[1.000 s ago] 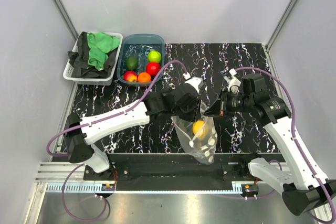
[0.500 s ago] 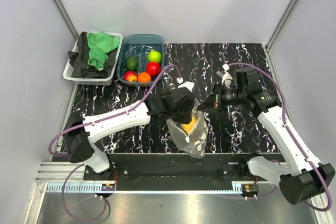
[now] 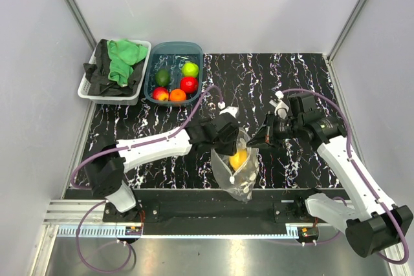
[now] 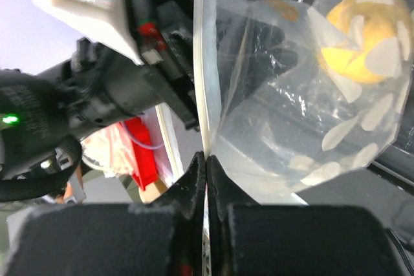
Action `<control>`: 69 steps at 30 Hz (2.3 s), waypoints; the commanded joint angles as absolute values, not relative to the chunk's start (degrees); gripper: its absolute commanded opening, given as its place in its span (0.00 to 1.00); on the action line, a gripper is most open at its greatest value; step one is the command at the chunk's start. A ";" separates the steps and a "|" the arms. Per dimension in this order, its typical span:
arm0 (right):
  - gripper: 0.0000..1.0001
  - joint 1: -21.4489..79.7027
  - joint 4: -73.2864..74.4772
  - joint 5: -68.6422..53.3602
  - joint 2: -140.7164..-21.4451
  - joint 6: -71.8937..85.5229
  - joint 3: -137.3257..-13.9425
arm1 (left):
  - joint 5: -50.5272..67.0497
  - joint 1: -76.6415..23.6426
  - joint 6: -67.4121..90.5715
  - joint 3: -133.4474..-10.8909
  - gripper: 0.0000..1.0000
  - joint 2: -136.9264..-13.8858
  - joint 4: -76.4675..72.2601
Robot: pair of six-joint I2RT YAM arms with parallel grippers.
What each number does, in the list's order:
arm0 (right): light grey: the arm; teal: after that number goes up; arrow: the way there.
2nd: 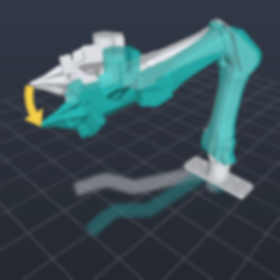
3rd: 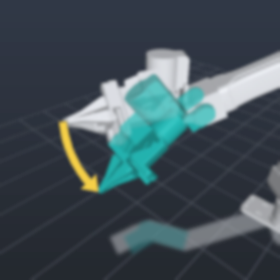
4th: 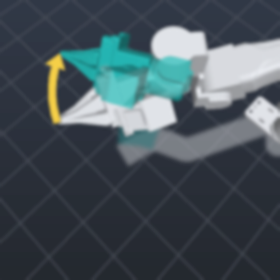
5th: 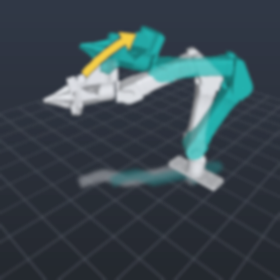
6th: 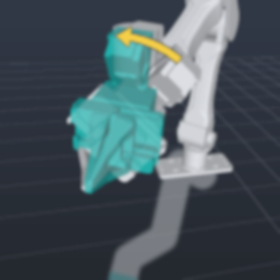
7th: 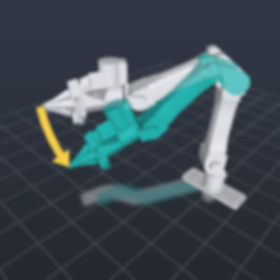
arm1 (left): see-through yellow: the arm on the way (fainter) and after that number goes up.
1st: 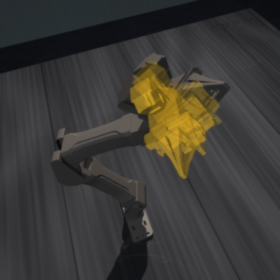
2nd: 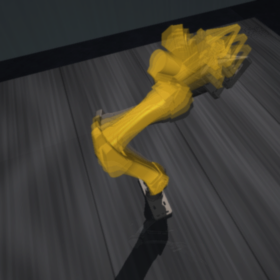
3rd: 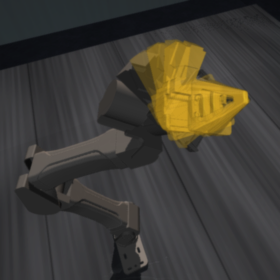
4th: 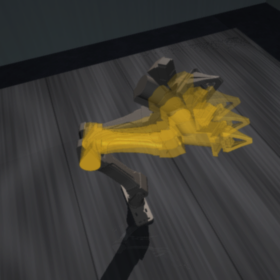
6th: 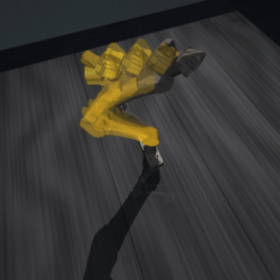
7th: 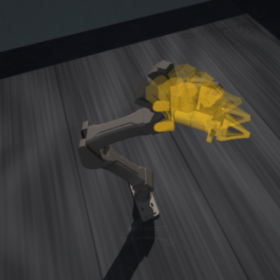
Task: Open the zip-top bag and remove the fake food
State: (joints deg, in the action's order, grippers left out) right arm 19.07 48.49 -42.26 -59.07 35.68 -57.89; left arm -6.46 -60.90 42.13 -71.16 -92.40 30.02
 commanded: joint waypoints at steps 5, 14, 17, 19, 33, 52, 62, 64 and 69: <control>0.00 18.72 53.96 -36.30 -60.29 33.57 -62.92 | -0.35 -62.75 40.18 -65.31 0.34 -91.67 16.70; 0.00 18.54 53.96 -35.60 -61.26 36.12 -64.08 | -1.40 -63.81 41.48 -63.10 0.47 -95.09 13.62; 0.00 18.54 53.70 -35.33 -60.38 36.65 -63.02 | -2.02 -63.81 41.40 -64.33 0.46 -96.94 13.97; 0.00 18.54 53.44 -35.59 -60.03 37.00 -62.58 | -3.07 -63.72 41.83 -65.65 0.51 -97.82 14.76; 0.00 18.54 53.79 -34.19 -60.82 34.46 -58.27 | -8.17 -63.11 39.55 -73.82 0.82 -104.85 18.36; 0.00 18.54 54.40 -29.27 -63.37 29.71 -56.86 | -3.79 -61.17 28.56 -76.83 0.81 -101.17 23.56; 0.00 18.46 54.58 -31.64 -64.51 28.65 -58.27 | 2.45 -61.52 32.87 -74.62 0.44 -98.26 19.25; 0.00 18.54 54.49 -31.99 -64.86 28.39 -58.18 | 3.16 -61.61 32.96 -74.71 0.40 -98.61 17.41; 0.00 18.46 54.49 -32.34 -65.21 28.04 -58.10 | 2.47 -61.70 32.78 -76.55 0.43 -101.60 16.79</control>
